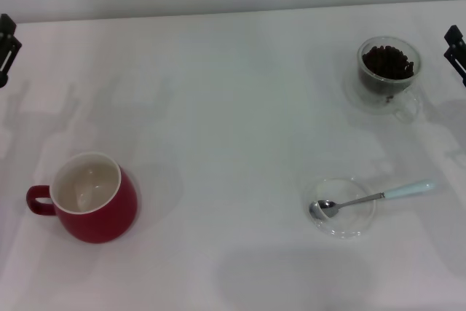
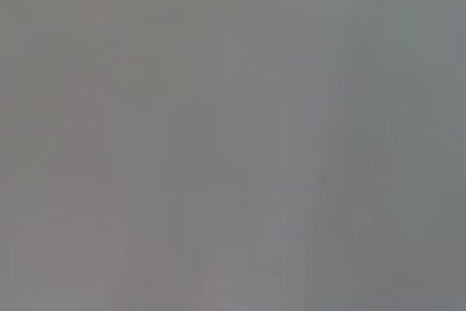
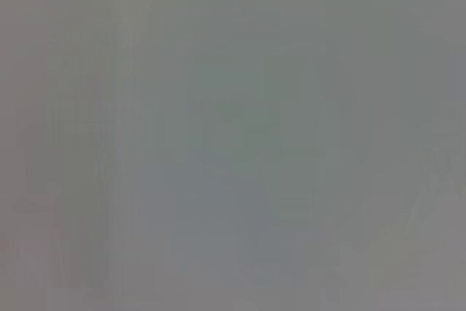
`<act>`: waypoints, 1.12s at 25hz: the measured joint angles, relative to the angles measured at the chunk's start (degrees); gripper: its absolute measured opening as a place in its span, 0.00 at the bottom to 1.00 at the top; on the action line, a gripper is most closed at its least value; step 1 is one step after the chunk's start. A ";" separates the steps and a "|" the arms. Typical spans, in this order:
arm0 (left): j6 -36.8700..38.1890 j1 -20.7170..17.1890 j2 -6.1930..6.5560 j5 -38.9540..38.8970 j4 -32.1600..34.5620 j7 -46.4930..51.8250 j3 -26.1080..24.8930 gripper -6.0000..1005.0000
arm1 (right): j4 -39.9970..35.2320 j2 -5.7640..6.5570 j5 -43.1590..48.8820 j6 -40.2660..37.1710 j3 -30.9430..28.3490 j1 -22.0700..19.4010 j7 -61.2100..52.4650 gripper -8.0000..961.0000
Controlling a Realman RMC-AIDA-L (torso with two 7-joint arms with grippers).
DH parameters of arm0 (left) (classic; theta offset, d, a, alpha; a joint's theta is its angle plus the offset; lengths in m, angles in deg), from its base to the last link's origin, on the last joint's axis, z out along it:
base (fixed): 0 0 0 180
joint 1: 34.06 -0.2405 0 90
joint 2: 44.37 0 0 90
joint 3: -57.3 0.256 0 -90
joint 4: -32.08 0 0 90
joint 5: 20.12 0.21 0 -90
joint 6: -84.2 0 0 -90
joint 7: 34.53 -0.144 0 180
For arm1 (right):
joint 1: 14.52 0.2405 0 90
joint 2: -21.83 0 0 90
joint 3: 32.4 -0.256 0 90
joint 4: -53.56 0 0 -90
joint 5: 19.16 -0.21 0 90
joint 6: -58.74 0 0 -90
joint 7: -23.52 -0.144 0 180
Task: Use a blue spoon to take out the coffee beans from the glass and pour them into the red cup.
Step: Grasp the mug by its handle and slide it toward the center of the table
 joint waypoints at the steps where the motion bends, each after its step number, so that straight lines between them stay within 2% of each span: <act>1: 0.67 0.17 0.07 0.02 0.00 0.00 0.08 0.86 | -0.13 0.00 0.00 -0.01 0.00 0.00 0.00 0.91; 6: 3.90 0.46 0.39 0.82 0.07 0.10 0.45 0.86 | -0.46 0.00 0.02 -0.04 0.00 0.00 0.00 0.91; 11: 1.32 -1.55 0.29 3.02 0.09 0.03 0.47 0.86 | -0.48 0.00 0.10 -0.04 0.00 0.00 0.00 0.91; 20: -11.96 -10.63 -0.11 6.69 0.98 -0.01 0.47 0.86 | -0.77 0.04 0.27 -0.52 0.10 -0.01 0.00 0.91; 28: -15.43 -17.79 -0.45 11.04 1.69 -0.01 0.83 0.86 | -1.56 0.09 0.21 -2.34 0.10 0.04 0.00 0.91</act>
